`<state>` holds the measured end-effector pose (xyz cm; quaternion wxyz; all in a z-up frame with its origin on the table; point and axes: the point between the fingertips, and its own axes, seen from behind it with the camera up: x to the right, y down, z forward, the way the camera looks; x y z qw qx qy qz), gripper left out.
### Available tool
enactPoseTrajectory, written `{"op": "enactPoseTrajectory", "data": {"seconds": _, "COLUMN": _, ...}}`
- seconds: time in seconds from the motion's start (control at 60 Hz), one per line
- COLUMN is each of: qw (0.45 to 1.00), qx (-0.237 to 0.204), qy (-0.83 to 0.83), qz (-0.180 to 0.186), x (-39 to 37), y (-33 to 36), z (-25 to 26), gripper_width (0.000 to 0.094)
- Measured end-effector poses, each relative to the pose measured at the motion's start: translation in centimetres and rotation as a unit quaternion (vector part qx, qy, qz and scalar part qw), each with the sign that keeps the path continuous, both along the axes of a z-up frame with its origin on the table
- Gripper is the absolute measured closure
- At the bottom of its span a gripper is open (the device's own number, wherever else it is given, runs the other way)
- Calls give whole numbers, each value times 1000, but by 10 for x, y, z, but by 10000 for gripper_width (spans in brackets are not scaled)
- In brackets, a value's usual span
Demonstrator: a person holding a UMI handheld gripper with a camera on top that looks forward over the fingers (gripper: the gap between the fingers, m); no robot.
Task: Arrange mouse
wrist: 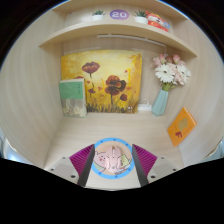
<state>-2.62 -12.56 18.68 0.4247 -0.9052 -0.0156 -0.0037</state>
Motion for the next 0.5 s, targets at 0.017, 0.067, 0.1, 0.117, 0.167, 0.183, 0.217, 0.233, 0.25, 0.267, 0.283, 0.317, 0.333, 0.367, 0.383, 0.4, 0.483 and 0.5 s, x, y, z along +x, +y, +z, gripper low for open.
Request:
{"op": "enactPoseTrajectory", "data": {"seconds": 0.017, "qw": 1000, "qx": 4, "qy": 0, "qz": 0, "x": 0, "y": -4, "z": 6, "gripper_width": 204}}
{"op": "enactPoseTrajectory", "data": {"seconds": 0.067, "qw": 1000, "qx": 16, "qy": -6, "qz": -4, "x": 3, "y": -18, "z": 21, "gripper_width": 201}}
{"op": "enactPoseTrajectory", "data": {"seconds": 0.1, "qw": 1000, "qx": 25, "qy": -9, "qz": -7, "x": 5, "y": -27, "z": 29, "gripper_width": 202}}
{"op": "enactPoseTrajectory", "data": {"seconds": 0.117, "qw": 999, "qx": 30, "qy": -10, "qz": -10, "x": 5, "y": -30, "z": 32, "gripper_width": 200}}
{"op": "enactPoseTrajectory", "data": {"seconds": 0.167, "qw": 999, "qx": 36, "qy": -8, "qz": -14, "x": 9, "y": -43, "z": 42, "gripper_width": 202}}
{"op": "enactPoseTrajectory", "data": {"seconds": 0.183, "qw": 999, "qx": 38, "qy": -7, "qz": -16, "x": 10, "y": -47, "z": 44, "gripper_width": 202}}
{"op": "enactPoseTrajectory", "data": {"seconds": 0.217, "qw": 999, "qx": 42, "qy": -4, "qz": -19, "x": 12, "y": -54, "z": 48, "gripper_width": 200}}
{"op": "enactPoseTrajectory", "data": {"seconds": 0.233, "qw": 999, "qx": 45, "qy": -2, "qz": -21, "x": 12, "y": -57, "z": 50, "gripper_width": 201}}
{"op": "enactPoseTrajectory", "data": {"seconds": 0.25, "qw": 999, "qx": 46, "qy": 0, "qz": -22, "x": 13, "y": -60, "z": 50, "gripper_width": 202}}
{"op": "enactPoseTrajectory", "data": {"seconds": 0.267, "qw": 998, "qx": 50, "qy": 1, "qz": -26, "x": 12, "y": -62, "z": 48, "gripper_width": 201}}
{"op": "enactPoseTrajectory", "data": {"seconds": 0.283, "qw": 998, "qx": 50, "qy": 2, "qz": -28, "x": 13, "y": -65, "z": 49, "gripper_width": 203}}
{"op": "enactPoseTrajectory", "data": {"seconds": 0.317, "qw": 999, "qx": 45, "qy": 1, "qz": -30, "x": 15, "y": -72, "z": 50, "gripper_width": 205}}
{"op": "enactPoseTrajectory", "data": {"seconds": 0.333, "qw": 999, "qx": 44, "qy": 0, "qz": -30, "x": 16, "y": -75, "z": 49, "gripper_width": 204}}
{"op": "enactPoseTrajectory", "data": {"seconds": 0.367, "qw": 999, "qx": 40, "qy": -4, "qz": -29, "x": 17, "y": -80, "z": 47, "gripper_width": 206}}
{"op": "enactPoseTrajectory", "data": {"seconds": 0.383, "qw": 999, "qx": 39, "qy": -5, "qz": -28, "x": 17, "y": -83, "z": 47, "gripper_width": 204}}
{"op": "enactPoseTrajectory", "data": {"seconds": 0.4, "qw": 999, "qx": 39, "qy": -5, "qz": -28, "x": 17, "y": -85, "z": 47, "gripper_width": 204}}
{"op": "enactPoseTrajectory", "data": {"seconds": 0.483, "qw": 999, "qx": 40, "qy": -2, "qz": -29, "x": 17, "y": -96, "z": 45, "gripper_width": 205}}
{"op": "enactPoseTrajectory", "data": {"seconds": 0.5, "qw": 999, "qx": 38, "qy": -4, "qz": -29, "x": 18, "y": -98, "z": 44, "gripper_width": 205}}
